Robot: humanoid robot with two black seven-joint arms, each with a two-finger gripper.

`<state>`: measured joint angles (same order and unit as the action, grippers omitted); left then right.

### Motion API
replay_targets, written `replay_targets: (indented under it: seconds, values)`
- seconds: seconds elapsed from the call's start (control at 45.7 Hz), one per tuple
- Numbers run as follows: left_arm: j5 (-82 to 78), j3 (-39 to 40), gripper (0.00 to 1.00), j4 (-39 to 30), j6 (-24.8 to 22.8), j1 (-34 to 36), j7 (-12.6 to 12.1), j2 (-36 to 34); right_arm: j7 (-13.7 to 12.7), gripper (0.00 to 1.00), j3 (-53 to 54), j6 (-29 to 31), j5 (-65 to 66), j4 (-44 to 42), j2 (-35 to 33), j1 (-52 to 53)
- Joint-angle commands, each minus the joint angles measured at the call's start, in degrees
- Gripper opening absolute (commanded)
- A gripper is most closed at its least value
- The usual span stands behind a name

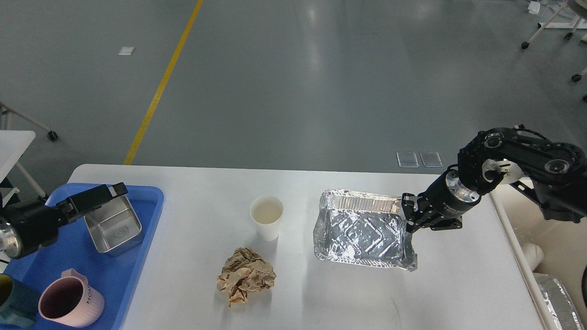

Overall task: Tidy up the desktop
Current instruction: 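Hold the foil tray and reach the left gripper toward the paper cup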

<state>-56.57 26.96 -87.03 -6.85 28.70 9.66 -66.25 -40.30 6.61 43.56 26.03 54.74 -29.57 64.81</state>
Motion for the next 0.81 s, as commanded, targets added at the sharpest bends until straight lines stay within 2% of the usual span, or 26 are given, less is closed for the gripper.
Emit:
replay_targets:
  seconds: [0.0,0.219,0.416,0.569,0.788]
  values:
    - [-0.7,-0.2,0.97,6.0,-4.2,4.3,-1.0,8.0,0.1,0.0,0.0,-0.3,0.0,0.0,0.1,0.1]
    - [-8.3,-5.4,0.97,12.1,-5.2,10.5,-1.7,18.7,0.1,0.0,0.0,-0.4,0.0,0.0,0.0,0.0]
    - [-8.3,-13.7,0.96,20.7,-5.0,16.6,-5.3,28.0,0.1,0.0,0.2,-0.5,0.0,0.1,-0.2,-0.2]
    - [-8.3,-14.8,0.94,25.4,-5.0,18.1,-5.3,34.1,0.1,0.0,0.2,-0.5,0.0,0.0,-0.1,-0.2]
    - [-8.4,-16.8,0.87,29.3,-4.8,18.8,-5.5,39.3,0.1,0.0,0.3,-0.5,0.1,0.1,0.0,-0.5]
